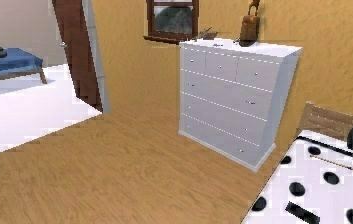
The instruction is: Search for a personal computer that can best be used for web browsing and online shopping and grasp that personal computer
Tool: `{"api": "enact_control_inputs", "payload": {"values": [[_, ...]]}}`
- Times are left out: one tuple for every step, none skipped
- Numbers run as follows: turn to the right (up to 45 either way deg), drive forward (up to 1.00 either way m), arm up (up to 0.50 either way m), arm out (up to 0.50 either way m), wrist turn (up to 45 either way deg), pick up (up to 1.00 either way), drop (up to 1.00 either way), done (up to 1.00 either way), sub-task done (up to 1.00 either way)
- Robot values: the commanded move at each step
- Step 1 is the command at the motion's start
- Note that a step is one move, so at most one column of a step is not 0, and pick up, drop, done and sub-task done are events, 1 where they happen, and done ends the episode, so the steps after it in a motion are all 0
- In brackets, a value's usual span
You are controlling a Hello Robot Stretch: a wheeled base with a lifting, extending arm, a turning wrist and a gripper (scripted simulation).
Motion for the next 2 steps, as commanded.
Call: {"api": "enact_control_inputs", "payload": {"values": [[0.0, 0.0, -0.3, 0.0, 0.0, 0.0, 0.0, 0.0, 0.0], [0.0, 0.0, 0.0, 0.0, 0.0, 1.0, 0.0, 0.0, 0.0]]}}
